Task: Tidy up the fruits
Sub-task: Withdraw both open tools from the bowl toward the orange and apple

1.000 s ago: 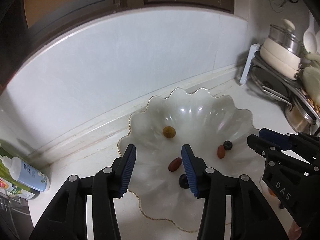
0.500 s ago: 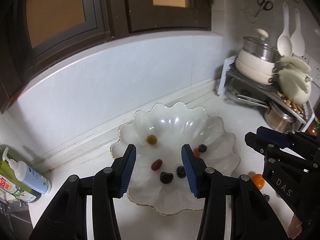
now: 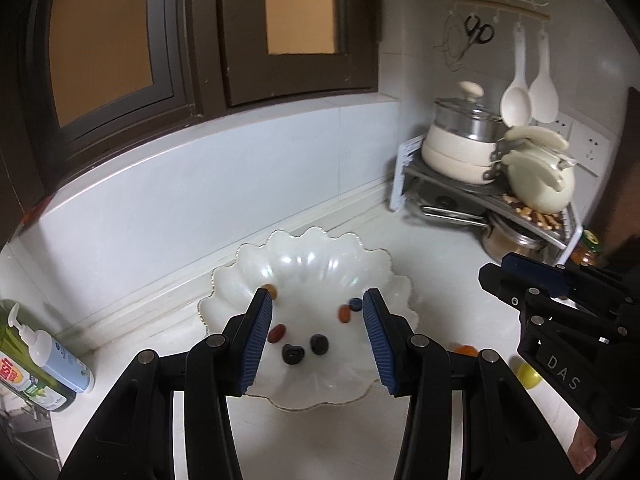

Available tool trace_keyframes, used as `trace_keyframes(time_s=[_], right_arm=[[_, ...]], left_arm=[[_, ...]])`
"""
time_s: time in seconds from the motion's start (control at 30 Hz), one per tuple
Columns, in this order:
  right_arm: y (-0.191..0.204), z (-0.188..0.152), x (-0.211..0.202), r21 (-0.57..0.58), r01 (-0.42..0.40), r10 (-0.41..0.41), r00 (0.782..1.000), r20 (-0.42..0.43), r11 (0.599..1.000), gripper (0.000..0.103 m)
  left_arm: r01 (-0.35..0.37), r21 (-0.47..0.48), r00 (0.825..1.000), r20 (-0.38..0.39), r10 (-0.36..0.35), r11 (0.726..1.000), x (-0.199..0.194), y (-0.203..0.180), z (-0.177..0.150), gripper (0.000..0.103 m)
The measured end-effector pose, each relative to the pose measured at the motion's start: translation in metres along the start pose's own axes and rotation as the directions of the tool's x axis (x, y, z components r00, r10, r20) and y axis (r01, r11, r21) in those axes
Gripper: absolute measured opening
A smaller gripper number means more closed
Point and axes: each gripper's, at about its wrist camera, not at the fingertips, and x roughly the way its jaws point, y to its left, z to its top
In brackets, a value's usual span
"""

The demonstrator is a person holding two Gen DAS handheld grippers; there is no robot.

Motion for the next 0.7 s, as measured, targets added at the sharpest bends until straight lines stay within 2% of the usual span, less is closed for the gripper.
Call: trace_keyframes(time_s=[0.7], right_arm=[[-0.039, -0.037, -0.072, 0.095, 0.063, -0.072, 0.994, 0.088, 0.993, 0.024]], left_arm=[[0.103, 0.100, 0.992, 0.064, -0.110, 0.990, -0.048, -0.051, -0.011, 0.047]])
